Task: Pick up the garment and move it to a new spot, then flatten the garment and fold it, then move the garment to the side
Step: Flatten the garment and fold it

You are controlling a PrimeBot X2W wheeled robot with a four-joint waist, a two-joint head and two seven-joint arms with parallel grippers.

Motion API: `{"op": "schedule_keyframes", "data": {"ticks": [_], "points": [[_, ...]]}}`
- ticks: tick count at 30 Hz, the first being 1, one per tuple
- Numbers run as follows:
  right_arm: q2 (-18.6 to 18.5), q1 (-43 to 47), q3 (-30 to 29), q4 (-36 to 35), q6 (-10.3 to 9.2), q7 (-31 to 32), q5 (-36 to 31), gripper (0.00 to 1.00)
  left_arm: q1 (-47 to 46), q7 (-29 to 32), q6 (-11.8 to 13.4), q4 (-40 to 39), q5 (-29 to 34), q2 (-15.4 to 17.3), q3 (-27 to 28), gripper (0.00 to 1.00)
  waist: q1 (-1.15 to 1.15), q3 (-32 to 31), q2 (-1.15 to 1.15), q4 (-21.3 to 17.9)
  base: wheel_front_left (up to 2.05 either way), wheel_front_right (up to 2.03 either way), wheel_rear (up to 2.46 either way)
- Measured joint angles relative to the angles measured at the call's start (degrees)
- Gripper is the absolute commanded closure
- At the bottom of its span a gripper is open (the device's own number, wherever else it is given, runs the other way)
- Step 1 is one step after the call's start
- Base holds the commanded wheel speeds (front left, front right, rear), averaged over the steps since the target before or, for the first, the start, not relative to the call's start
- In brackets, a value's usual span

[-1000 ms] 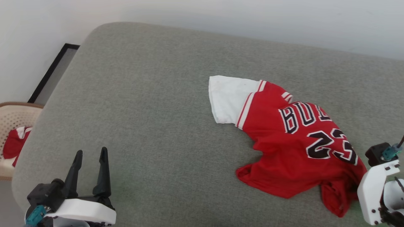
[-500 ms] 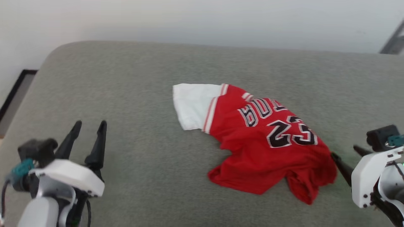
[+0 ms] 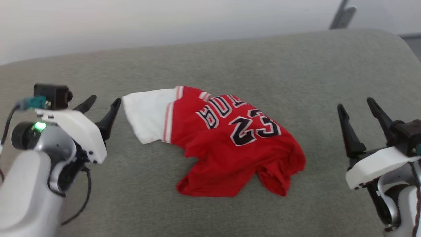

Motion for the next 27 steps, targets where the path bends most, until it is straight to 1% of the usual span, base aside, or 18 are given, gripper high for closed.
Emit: {"op": "schedule_keyframes", "data": {"ticks": [3,4,5,7,11,17,20,22,23,24,27], "points": [[2.9,-0.8,-0.5,0.1,0.0,-5.0,-1.7,0.0,-4.1,4.5,0.0,3.8,-1.4,1.0,-1.2,0.0,0.0,1.1,0.0,-2.3,0.0,0.0,0.0],[4.4,-1.8,-1.1,0.2,0.0,-7.9,-3.4,0.0,-6.7,7.7,0.0,6.7,-1.7,1.4,-2.0,0.0,0.0,2.2,0.0,-3.7,0.0,0.0,0.0],[5.3,-2.2,-1.3,0.3,0.0,-9.2,-3.7,0.0,-8.0,8.9,0.0,8.1,-1.7,1.3,-2.3,0.0,0.0,2.8,0.0,-4.3,0.0,0.0,0.0],[6.8,-2.5,-1.7,0.8,0.0,-11.0,-4.1,0.0,-10.5,11.5,0.0,10.9,-1.5,1.6,-3.3,0.0,0.0,3.9,0.0,-5.5,0.0,0.0,0.0],[8.0,-3.5,-1.7,2.5,0.0,-12.4,-4.3,0.0,-14.6,16.8,0.8,16.9,-0.9,2.5,-4.7,0.0,0.0,6.5,0.0,-7.6,0.0,0.0,0.0],[8.3,-4.6,-1.1,3.9,0.0,-12.5,-4.2,0.0,-19.1,26.7,5.7,25.5,1.6,3.0,-7.0,0.0,0.0,10.1,0.0,-9.9,0.0,0.0,0.0],[8.4,-4.9,-0.5,4.1,0.0,-12.5,-3.9,0.0,-21.9,29.8,7.1,27.6,2.0,2.8,-7.5,0.0,0.0,11.7,0.0,-10.7,0.0,0.0,0.0],[8.4,-5.7,-0.4,4.1,0.0,-12.6,-3.7,0.0,-23.1,30.8,7.3,28.5,2.0,2.6,-7.6,0.0,0.0,12.6,0.0,-11.1,0.0,0.0,0.0],[8.4,-5.9,-0.3,4.1,0.0,-12.6,-3.7,0.0,-23.6,31.0,7.3,29.0,1.6,2.4,-7.4,0.33,0.0,13.0,0.01,-11.2,0.0,0.0,0.0],[8.4,-5.9,-0.3,4.1,0.0,-12.6,-3.6,0.0,-24.1,31.2,7.4,29.5,1.2,2.3,-7.1,1.0,0.0,13.3,0.01,-11.3,0.0,0.0,0.0],[8.4,-6.1,-0.7,4.2,0.0,-12.6,-3.5,0.0,-25.2,31.1,7.3,30.3,0.8,1.5,-7.1,1.0,0.0,13.5,0.0,-10.9,0.0,0.0,0.0]]}}
